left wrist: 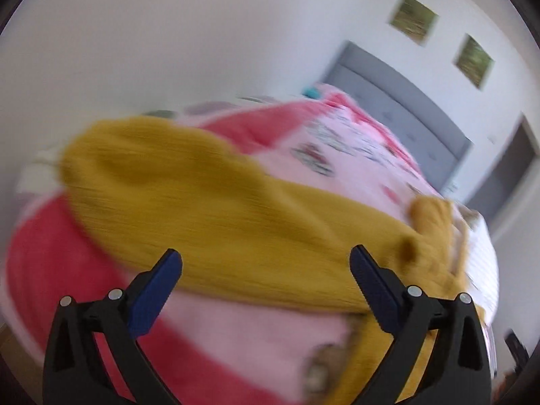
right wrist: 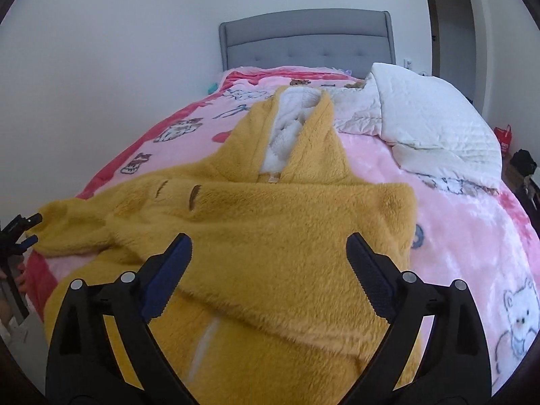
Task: Fold large clothes
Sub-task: 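Grasp the other sleeve cuff with the left tool and lift it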
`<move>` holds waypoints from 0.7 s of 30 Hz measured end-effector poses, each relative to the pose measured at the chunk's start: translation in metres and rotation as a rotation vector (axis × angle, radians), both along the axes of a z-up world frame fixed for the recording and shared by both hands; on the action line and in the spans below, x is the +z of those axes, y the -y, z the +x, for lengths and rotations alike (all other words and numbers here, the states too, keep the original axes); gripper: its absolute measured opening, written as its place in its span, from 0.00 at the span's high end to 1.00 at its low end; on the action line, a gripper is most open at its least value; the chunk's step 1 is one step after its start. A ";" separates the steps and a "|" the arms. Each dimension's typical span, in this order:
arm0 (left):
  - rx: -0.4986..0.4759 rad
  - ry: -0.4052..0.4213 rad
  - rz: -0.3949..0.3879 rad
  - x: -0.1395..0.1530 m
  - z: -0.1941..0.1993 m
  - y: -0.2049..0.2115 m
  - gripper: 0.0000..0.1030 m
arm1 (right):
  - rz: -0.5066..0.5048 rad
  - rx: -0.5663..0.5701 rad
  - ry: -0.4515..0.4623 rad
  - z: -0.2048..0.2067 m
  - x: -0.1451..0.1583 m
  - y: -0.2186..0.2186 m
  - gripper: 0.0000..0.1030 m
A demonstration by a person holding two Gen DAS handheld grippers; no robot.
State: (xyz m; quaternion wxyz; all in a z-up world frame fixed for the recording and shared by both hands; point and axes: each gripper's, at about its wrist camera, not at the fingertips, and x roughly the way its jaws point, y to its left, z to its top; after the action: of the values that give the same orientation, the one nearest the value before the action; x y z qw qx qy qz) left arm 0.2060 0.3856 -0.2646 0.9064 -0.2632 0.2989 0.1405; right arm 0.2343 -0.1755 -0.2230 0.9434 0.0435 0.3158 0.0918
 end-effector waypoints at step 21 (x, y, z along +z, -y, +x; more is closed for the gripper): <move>0.167 0.094 -0.326 -0.059 0.010 -0.159 0.32 | -0.050 0.036 0.012 -0.014 -0.003 -0.084 0.21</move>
State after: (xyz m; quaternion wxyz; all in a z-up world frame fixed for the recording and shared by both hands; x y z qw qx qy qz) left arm 0.2158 0.5445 -0.3236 0.8499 -0.4368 0.2521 0.1526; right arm 0.2203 -0.0914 -0.2260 0.9442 0.0137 0.3130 0.1012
